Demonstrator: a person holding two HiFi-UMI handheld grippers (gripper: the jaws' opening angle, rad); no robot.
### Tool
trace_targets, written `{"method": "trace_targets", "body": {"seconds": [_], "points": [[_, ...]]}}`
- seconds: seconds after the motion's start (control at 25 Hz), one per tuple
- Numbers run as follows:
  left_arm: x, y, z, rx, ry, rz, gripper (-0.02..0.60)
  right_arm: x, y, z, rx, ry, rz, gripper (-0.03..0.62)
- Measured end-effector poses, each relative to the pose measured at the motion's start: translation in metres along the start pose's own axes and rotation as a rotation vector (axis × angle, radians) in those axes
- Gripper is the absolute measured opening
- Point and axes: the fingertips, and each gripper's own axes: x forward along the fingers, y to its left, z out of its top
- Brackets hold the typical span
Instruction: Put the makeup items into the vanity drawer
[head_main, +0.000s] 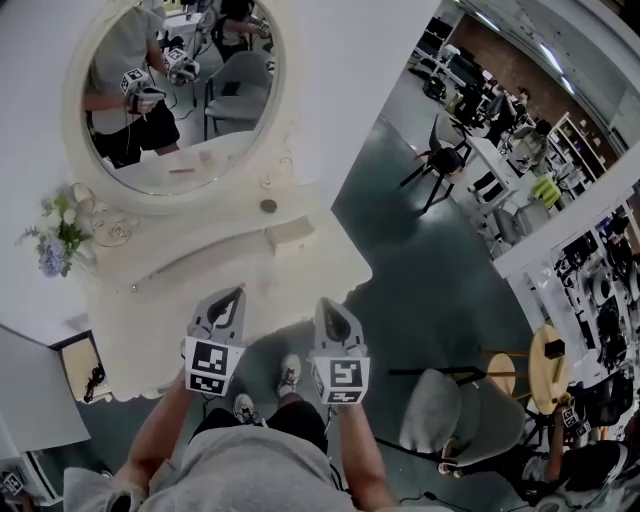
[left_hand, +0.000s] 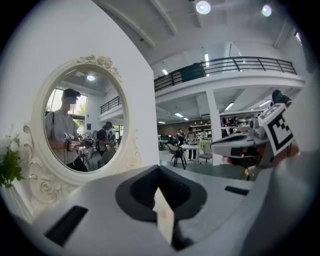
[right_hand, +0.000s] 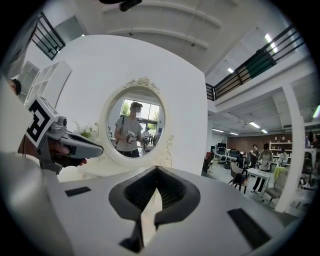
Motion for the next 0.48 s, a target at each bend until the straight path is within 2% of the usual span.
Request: {"method": "trace_targets", "body": {"seconds": [0.48], "points": [[0.058,-0.005,0.006,-0.016,0.019,0.028,0.000,0.041,-0.048,-0.006,0.004,-0.008,0.035,0.011]]}}
